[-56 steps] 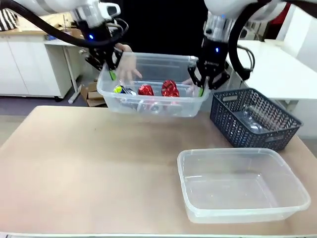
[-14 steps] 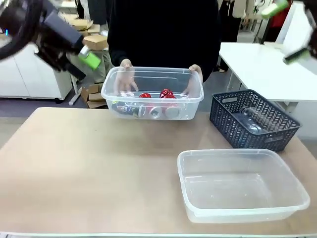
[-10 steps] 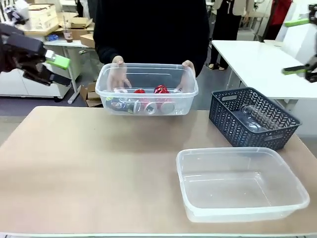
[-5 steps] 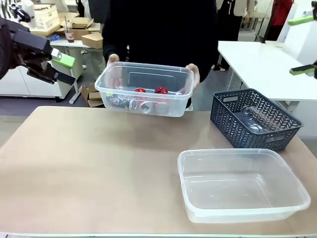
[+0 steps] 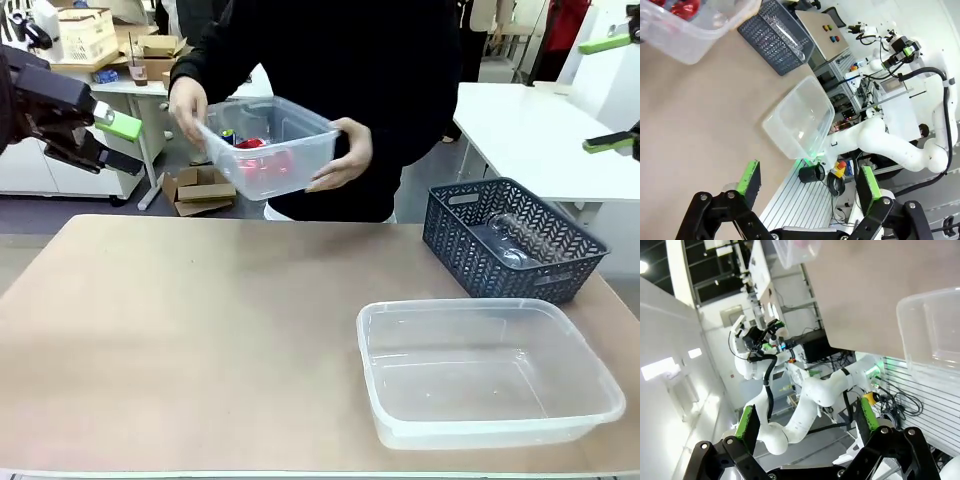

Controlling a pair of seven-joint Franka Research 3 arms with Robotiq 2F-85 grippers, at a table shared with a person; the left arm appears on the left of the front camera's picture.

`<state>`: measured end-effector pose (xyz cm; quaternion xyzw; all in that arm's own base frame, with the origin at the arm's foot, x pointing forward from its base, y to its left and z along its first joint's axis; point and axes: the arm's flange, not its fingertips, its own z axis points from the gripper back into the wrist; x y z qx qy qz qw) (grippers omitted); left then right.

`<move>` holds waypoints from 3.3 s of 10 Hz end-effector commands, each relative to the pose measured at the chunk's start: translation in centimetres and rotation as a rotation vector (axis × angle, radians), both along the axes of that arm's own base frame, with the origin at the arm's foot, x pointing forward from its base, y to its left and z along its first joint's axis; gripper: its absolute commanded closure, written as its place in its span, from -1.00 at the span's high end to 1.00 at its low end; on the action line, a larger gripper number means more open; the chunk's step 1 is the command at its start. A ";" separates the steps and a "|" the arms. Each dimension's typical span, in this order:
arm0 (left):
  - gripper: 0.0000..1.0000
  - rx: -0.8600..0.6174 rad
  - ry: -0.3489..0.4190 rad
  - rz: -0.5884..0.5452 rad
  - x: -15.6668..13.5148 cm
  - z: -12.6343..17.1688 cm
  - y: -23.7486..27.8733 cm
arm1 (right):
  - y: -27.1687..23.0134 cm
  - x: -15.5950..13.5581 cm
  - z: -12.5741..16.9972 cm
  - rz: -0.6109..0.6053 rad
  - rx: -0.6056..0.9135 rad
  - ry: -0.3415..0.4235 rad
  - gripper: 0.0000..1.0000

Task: Sort the waste into each basket.
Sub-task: Pick up the Organizing box on the right side of the table and lift it.

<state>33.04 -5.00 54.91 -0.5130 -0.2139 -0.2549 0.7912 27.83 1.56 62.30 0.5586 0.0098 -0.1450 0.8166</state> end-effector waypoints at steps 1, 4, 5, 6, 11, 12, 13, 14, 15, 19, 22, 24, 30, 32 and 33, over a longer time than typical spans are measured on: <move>1.00 -0.021 -0.012 -0.010 0.0 -0.2 -0.2 | 0.0 0.0 0.4 0.003 0.003 0.010 1.00; 1.00 0.002 0.002 -0.001 0.0 -0.1 -0.1 | 3.2 -0.9 -0.8 -0.008 -0.409 -0.046 1.00; 1.00 0.061 0.085 -0.014 -1.4 -0.8 -5.0 | 4.6 -3.4 -2.4 -0.008 -0.836 -0.103 1.00; 1.00 0.136 0.169 0.108 -2.2 -2.0 -11.3 | 3.3 -6.6 -3.5 0.019 -1.000 -0.174 1.00; 1.00 0.342 0.364 0.322 1.3 -9.0 -32.2 | -8.3 -13.0 -12.5 0.042 -0.967 -0.076 1.00; 1.00 0.258 0.503 0.114 2.1 -7.4 -30.2 | -9.3 -12.4 -12.2 -0.277 -0.896 0.005 1.00; 1.00 0.279 0.292 0.345 -4.0 -8.4 -30.2 | -7.0 -13.3 -6.0 0.027 -1.036 -0.117 1.00; 1.00 0.279 0.292 0.345 -4.0 -8.4 -30.2 | -7.0 -13.3 -6.0 0.027 -1.036 -0.117 1.00; 1.00 0.285 0.392 0.270 -0.3 -9.8 -32.1 | -9.6 -13.1 -6.6 -0.068 -0.979 -0.055 1.00; 1.00 0.645 0.521 0.386 -3.4 -17.9 -37.0 | -5.5 -8.6 -17.7 0.110 -0.920 -0.010 1.00; 1.00 0.694 0.545 0.441 -4.6 -19.9 -38.5 | -1.6 -7.5 -26.2 0.314 -0.937 0.115 1.00; 1.00 0.640 0.541 0.442 -4.4 -20.9 -39.2 | 0.1 -8.4 -31.4 0.372 -1.046 0.212 1.00; 1.00 0.652 0.546 0.423 -4.4 -21.0 -39.5 | -1.2 -10.9 -38.8 0.228 -1.041 0.216 1.00; 1.00 0.639 0.552 0.427 -4.2 -20.9 -39.4 | -0.5 -12.1 -40.3 0.172 -1.050 0.160 1.00; 1.00 0.636 0.551 0.433 -4.1 -20.8 -39.4 | 0.0 -12.9 -40.6 0.189 -1.023 0.147 1.00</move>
